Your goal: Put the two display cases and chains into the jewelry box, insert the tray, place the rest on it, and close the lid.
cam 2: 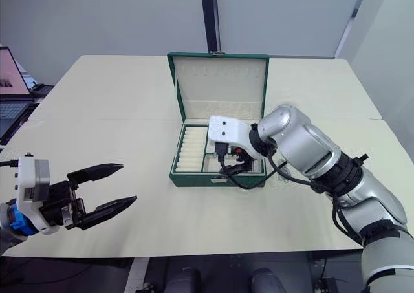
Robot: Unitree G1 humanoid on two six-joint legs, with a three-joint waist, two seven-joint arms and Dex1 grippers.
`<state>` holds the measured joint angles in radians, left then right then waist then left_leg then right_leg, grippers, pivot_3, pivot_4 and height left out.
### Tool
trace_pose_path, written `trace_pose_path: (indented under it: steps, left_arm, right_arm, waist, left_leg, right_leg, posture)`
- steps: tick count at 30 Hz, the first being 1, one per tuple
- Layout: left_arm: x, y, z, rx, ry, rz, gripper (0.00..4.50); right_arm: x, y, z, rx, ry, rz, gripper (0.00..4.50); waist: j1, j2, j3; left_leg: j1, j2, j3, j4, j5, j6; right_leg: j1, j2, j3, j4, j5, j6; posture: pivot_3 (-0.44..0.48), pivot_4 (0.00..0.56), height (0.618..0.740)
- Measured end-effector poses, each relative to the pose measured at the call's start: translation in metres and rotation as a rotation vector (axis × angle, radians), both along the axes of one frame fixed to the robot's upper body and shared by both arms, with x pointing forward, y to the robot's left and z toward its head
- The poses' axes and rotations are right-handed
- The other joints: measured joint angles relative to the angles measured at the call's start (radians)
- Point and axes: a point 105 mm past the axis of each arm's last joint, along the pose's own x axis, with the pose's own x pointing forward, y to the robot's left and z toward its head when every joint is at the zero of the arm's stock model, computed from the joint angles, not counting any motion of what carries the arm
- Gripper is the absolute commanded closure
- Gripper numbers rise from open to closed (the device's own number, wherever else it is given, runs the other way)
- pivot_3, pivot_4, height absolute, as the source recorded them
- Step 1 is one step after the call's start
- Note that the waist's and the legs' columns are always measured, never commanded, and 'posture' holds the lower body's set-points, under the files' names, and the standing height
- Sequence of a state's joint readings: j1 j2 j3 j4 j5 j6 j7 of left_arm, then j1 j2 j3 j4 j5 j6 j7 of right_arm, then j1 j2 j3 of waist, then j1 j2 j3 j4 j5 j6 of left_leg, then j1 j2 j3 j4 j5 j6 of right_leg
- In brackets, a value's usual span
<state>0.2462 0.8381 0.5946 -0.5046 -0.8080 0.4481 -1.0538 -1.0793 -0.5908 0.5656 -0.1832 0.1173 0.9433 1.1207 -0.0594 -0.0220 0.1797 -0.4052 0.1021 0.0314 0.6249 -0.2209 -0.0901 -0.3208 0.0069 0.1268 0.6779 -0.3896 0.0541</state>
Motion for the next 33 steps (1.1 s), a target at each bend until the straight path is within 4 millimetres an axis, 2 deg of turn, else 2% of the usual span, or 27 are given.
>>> trace_pose_path:
  steps: [2,4,7,14,23,28,29,32,33]
  left_arm:
    - [0.001,0.000,0.001,-0.004,-0.007,-0.002,0.00]
    - [0.001,0.000,0.002,-0.006,-0.008,-0.004,0.00]
    - [0.000,-0.001,0.002,-0.016,-0.002,-0.011,0.00]
    - [0.002,-0.003,0.007,-0.051,-0.006,-0.016,0.00]
    - [0.003,-0.003,0.007,-0.048,-0.004,-0.012,0.00]
    - [0.003,-0.003,0.007,-0.047,-0.004,-0.012,0.00]
    - [0.003,-0.002,0.007,-0.047,-0.004,-0.012,0.00]
    - [0.003,-0.002,0.007,-0.046,-0.004,-0.012,0.00]
    - [0.003,-0.002,0.007,-0.046,-0.004,-0.011,0.00]
  right_arm:
    - [0.005,0.004,0.006,0.089,-0.004,-0.012,0.30]
    - [0.011,0.001,0.003,0.149,-0.004,-0.040,0.82]
    - [0.020,-0.005,-0.010,0.231,0.031,-0.086,1.91]
    - [0.030,-0.009,-0.022,0.369,0.052,-0.136,3.55]
    - [0.052,-0.022,-0.046,0.418,0.094,-0.242,3.55]
    - [0.055,-0.020,-0.048,0.425,0.080,-0.240,3.55]
    - [0.055,-0.020,-0.048,0.427,0.080,-0.242,3.94]
    - [0.057,-0.021,-0.048,0.429,0.070,-0.255,4.47]
    - [0.057,-0.022,-0.048,0.428,0.066,-0.258,4.47]
  waist:
    - [0.000,-0.002,-0.001]
    - [0.000,-0.003,-0.001]
    - [0.000,-0.004,0.000]
    - [0.000,-0.004,0.000]
    - [0.000,-0.004,0.000]
    - [0.000,-0.004,-0.001]
    - [0.000,-0.004,-0.001]
    - [0.000,-0.004,-0.001]
    - [0.000,-0.004,-0.001]
  left_leg:
    - [0.000,0.000,0.000,0.000,0.000,0.000]
    - [0.000,0.000,0.000,0.000,0.000,0.000]
    - [-0.001,0.000,0.000,0.000,0.000,0.000]
    - [-0.003,0.000,0.000,0.000,0.000,0.000]
    - [-0.003,0.000,0.000,0.000,0.000,0.000]
    - [-0.002,0.000,0.000,0.000,0.000,0.000]
    - [-0.002,0.000,0.000,0.000,0.000,0.000]
    - [-0.002,0.000,0.000,0.000,0.000,0.000]
    - [-0.002,0.000,0.000,0.000,0.000,0.000]
  right_leg:
    - [0.000,0.000,0.000,0.000,0.000,0.000]
    - [0.000,0.000,0.000,0.000,0.000,0.000]
    - [0.001,0.000,0.000,-0.001,0.000,0.000]
    - [0.002,0.000,0.000,0.000,0.000,0.000]
    - [0.002,0.000,0.000,0.000,0.000,0.000]
    - [0.002,0.000,0.000,0.000,0.000,0.000]
    - [0.002,0.000,0.000,0.000,0.000,0.000]
    - [0.002,0.000,0.000,0.000,0.000,0.000]
    - [0.002,0.000,0.000,0.000,0.000,0.000]
  posture:
    - [0.000,0.150,0.740]
    - [0.000,0.150,0.740]
    - [0.000,0.150,0.740]
    - [0.000,0.150,0.740]
    - [0.000,0.150,0.740]
    - [0.000,0.150,0.740]
    - [0.000,0.150,0.740]
    - [0.000,0.150,0.740]
    - [0.000,0.150,0.740]
